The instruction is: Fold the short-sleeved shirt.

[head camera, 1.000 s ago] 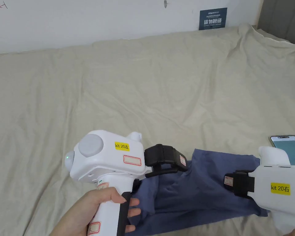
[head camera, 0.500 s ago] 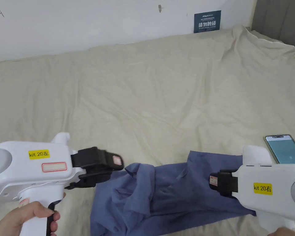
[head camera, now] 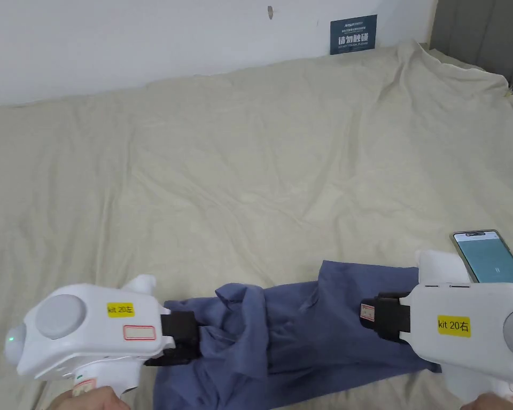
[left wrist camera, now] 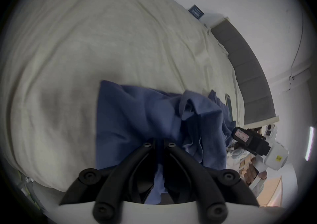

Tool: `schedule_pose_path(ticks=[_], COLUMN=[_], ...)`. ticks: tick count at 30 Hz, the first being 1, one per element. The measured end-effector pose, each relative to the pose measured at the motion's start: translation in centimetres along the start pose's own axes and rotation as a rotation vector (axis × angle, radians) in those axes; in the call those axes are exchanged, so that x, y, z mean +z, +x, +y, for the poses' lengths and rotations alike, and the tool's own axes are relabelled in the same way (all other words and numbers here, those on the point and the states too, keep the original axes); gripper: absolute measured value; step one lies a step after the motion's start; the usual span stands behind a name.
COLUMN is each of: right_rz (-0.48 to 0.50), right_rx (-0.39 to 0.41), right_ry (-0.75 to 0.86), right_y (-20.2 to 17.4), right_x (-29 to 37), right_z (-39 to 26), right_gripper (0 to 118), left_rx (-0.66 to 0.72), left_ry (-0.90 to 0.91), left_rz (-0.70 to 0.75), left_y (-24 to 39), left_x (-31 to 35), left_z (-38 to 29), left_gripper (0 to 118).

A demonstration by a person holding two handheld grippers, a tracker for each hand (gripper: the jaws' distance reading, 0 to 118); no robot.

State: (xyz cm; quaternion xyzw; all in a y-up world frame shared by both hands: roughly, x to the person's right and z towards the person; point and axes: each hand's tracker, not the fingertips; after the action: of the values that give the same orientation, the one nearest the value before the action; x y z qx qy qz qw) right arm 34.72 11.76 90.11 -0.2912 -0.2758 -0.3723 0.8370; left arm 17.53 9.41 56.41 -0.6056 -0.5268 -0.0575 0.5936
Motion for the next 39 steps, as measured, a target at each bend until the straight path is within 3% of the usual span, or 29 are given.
schedule_pose_path(ticks=[8,10,16,24,31,32,33,34,35,39], right_rz=[-0.002,-0.001,-0.005,0.004,0.015,0.015,0.015,0.015,0.016,0.015], right_rx=[-0.019,-0.026,-0.056,-0.032,-0.005,0.001,0.005,0.007,0.007,0.012], right_ry=[0.0,0.003,0.018,0.021,0.019,0.019,0.018,0.017,0.014,0.007], right_y=[0.9,1.2,1.9,0.5,-1.3,-1.5,-1.9,-2.1,-2.3,-2.6], right_x=[0.0,0.2,0.6,0.6,0.2,0.1,0.2,0.1,0.0,-0.2], right_z=[-0.1,-0.2,0.0,0.2,0.0,0.1,0.0,0.1,0.1,-0.2], right_gripper=[0,0,0,0,0,0,0,0,0,0], left_rx=[-0.02,-0.105,-0.125,-0.08,0.033,0.048,0.057,0.094,0.105,0.11], left_ry=[-0.069,-0.102,-0.152,-0.016,0.143,0.162,0.161,0.161,0.146,0.087], left_rz=[-0.076,-0.115,-0.101,-0.301,-0.181,-0.192,-0.21,-0.233,-0.248,-0.309], left_y=[4.6,6.4,8.9,6.1,-2.2,-3.3,-4.2,-4.9,-5.8,-5.5], left_x=[-3.9,-5.0,-8.4,-1.4,4.9,5.2,5.2,5.2,4.7,3.6], left_z=[-0.3,-0.7,-1.9,-1.4,-0.9,-1.0,-1.2,-1.3,-1.1,-1.9], left_gripper=[9,9,9,9,9,15,37,85,115,118])
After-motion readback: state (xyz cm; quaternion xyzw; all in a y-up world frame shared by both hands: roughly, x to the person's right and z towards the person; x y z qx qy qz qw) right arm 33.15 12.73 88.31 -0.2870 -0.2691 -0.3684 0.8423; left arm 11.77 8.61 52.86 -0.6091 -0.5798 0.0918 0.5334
